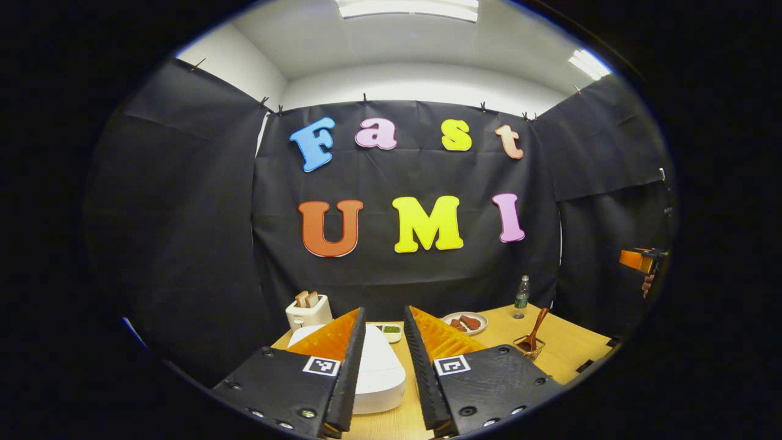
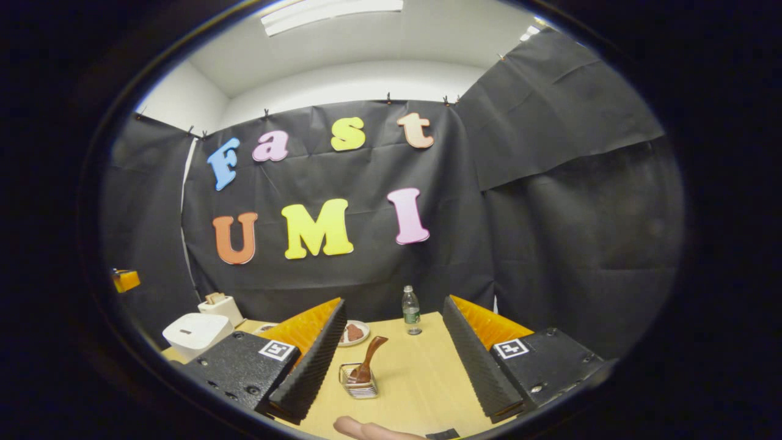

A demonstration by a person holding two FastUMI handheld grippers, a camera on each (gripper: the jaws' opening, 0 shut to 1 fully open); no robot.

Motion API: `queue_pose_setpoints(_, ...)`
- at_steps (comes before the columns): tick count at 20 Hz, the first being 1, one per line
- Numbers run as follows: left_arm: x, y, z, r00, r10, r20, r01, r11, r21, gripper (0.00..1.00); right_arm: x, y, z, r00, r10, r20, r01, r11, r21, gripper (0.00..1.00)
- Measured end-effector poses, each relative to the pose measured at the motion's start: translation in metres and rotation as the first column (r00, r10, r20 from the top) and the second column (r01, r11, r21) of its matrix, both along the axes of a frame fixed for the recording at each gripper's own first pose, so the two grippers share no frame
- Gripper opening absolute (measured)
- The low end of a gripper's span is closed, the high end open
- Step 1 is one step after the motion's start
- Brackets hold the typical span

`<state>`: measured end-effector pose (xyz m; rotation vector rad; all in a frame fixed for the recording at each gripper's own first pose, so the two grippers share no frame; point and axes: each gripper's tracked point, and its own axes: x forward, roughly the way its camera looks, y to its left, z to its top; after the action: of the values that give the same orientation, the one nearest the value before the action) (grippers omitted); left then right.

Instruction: Close the left gripper, press the button to open the rice cooker; take a wooden spoon from the chopstick holder with the right hand, scoop a spoonful of rice and pour it into the rice cooker, then put the wooden spoon back into the chopstick holder.

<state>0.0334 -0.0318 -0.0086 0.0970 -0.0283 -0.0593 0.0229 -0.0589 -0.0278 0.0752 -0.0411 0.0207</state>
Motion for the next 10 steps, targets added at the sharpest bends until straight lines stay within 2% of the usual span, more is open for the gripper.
queue_pose_setpoints(1,0.003,0.002,-0.001,1.0,0.014,-0.005,-0.014,1.0,0.008,0.4,0.003,-0.003,-0.004,1.0,-0.004,-0.005,0.004,1.0,0.002,1.0)
queue_pose_setpoints(3,0.011,0.007,-0.008,0.999,0.031,-0.023,-0.03,0.999,0.016,0.4,0.007,-0.004,-0.008,1.0,-0.002,-0.01,0.002,1.0,0.006,1.0)
queue_pose_setpoints(4,0.008,0.019,-0.005,0.997,0.077,-0.022,-0.077,0.997,0.01,0.44,0.01,-0.006,-0.012,1.0,-0.004,-0.014,0.004,1.0,0.005,0.99)
queue_pose_setpoints(5,0.011,0.025,-0.009,0.994,0.107,-0.033,-0.107,0.994,-0.004,0.03,0.013,-0.008,-0.015,1.0,-0.007,-0.019,0.007,1.0,0.004,1.0)
queue_pose_setpoints(10,0.044,0.031,-0.046,0.981,0.133,-0.142,-0.135,0.991,-0.01,0.05,0.036,-0.018,-0.038,0.998,-0.019,-0.057,0.019,1.0,0.001,1.0)
